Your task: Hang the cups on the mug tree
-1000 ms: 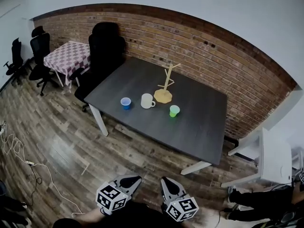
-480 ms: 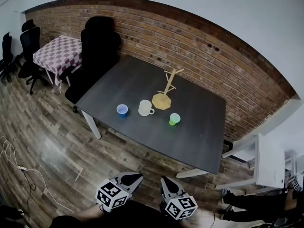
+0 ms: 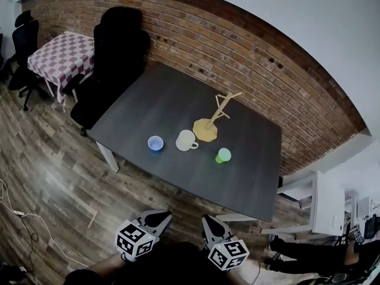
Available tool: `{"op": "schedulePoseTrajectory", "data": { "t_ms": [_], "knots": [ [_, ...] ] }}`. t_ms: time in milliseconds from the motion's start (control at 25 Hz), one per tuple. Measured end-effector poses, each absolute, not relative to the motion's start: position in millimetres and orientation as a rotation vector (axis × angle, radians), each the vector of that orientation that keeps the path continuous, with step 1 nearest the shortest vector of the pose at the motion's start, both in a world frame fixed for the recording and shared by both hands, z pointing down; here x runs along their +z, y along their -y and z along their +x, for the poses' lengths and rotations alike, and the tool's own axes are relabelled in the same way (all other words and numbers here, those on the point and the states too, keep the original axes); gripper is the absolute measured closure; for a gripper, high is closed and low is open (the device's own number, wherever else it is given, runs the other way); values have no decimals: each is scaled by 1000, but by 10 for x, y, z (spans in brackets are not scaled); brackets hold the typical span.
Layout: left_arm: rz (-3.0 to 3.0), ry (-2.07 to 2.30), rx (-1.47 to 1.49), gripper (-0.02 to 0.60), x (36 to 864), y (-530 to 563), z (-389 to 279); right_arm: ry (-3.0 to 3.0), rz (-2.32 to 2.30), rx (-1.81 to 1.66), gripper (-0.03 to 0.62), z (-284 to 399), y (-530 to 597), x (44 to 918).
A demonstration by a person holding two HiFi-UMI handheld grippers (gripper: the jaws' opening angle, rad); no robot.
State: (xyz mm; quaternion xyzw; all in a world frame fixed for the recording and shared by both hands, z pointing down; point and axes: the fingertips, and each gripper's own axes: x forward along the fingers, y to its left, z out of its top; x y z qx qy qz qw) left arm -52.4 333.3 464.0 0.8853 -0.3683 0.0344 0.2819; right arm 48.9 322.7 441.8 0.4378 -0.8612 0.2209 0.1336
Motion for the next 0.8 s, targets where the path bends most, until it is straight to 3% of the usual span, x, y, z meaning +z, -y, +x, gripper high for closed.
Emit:
{"op": "schedulePoseTrajectory", "data": {
  "t_ms": [480, 800],
  "knots": [
    [2271, 1111, 25, 558, 4770, -2944, -1160, 2489, 1122, 641, 557, -81, -2728, 4557],
    [2259, 1191, 4, 558, 4677, -2510, -1229, 2527, 1062, 643, 557, -141, -2253, 4590]
  ]
}}
